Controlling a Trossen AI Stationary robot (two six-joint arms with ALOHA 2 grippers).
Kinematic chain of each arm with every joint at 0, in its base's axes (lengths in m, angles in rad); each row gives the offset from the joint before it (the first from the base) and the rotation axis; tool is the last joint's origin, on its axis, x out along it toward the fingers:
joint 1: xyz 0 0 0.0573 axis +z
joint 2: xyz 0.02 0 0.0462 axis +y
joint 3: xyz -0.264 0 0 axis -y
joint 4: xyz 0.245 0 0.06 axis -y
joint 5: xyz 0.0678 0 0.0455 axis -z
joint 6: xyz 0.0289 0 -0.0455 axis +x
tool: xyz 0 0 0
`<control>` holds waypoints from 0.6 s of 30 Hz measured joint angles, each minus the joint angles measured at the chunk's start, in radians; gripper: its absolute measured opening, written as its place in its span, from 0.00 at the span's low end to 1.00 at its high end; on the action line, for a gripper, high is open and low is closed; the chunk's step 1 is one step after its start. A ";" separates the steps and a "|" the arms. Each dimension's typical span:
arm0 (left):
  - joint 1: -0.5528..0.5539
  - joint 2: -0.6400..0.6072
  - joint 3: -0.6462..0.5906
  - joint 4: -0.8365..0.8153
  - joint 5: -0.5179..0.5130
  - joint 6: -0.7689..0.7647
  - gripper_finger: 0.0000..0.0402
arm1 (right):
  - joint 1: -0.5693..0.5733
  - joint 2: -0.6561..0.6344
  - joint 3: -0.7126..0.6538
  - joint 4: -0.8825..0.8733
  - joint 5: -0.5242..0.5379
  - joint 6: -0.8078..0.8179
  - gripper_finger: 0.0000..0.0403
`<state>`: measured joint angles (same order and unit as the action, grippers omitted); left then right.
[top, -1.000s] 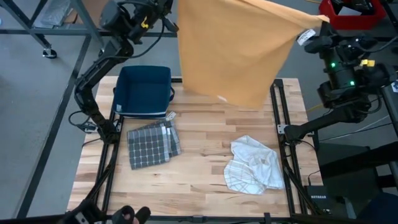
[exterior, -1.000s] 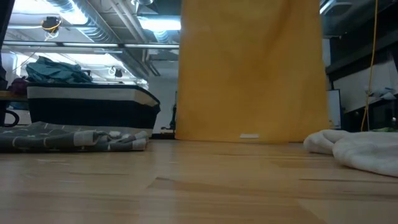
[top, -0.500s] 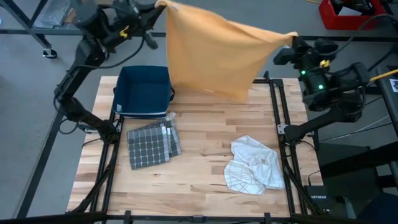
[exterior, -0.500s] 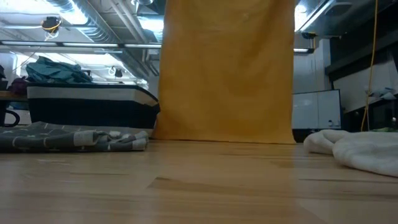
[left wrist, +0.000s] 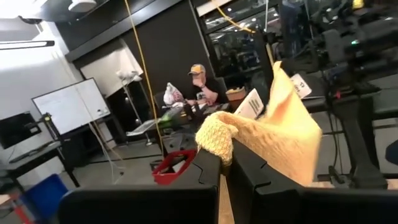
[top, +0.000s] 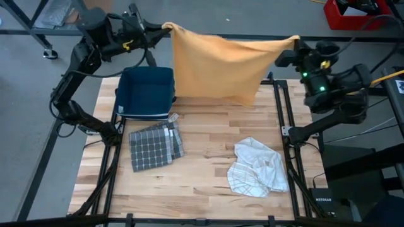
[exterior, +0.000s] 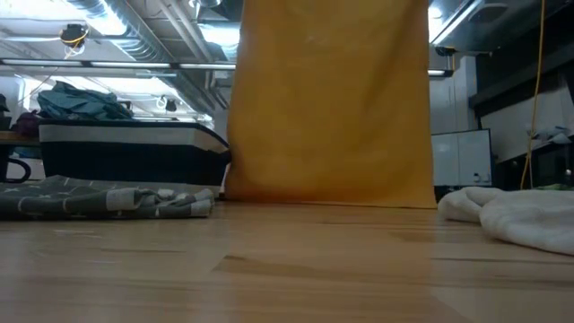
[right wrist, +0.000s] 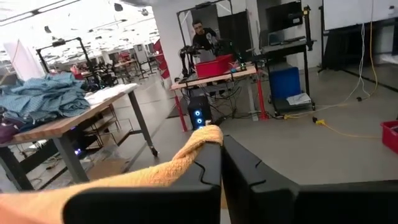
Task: Fold towel
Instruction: Fold the yellow towel
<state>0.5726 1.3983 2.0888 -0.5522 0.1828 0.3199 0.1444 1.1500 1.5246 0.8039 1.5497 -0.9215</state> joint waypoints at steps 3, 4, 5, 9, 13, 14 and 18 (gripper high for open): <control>-0.025 -0.005 0.000 -0.002 -0.002 -0.003 0.00 | 0.000 -0.030 0.000 0.004 0.021 0.001 0.01; -0.036 -0.007 0.000 -0.008 -0.002 -0.003 0.00 | 0.002 -0.034 0.000 0.004 0.021 0.001 0.01; -0.047 -0.011 0.000 -0.025 -0.002 -0.003 0.00 | 0.013 -0.035 0.001 0.005 0.021 0.001 0.01; -0.095 -0.018 0.000 -0.099 -0.002 -0.006 0.00 | 0.106 -0.036 0.001 0.003 0.022 0.001 0.01; -0.139 -0.027 0.000 -0.169 -0.003 -0.006 0.00 | 0.203 -0.021 0.000 0.000 0.022 0.001 0.01; -0.148 -0.028 0.000 -0.171 -0.002 -0.006 0.00 | 0.229 -0.020 0.000 0.006 0.021 0.001 0.01; -0.167 -0.028 0.000 -0.109 -0.008 0.036 0.00 | 0.294 -0.029 0.000 0.035 0.021 0.001 0.01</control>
<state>0.4056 1.3701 2.0888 -0.6608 0.1748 0.3560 0.4382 1.1209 1.5249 0.8391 1.5711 -0.9207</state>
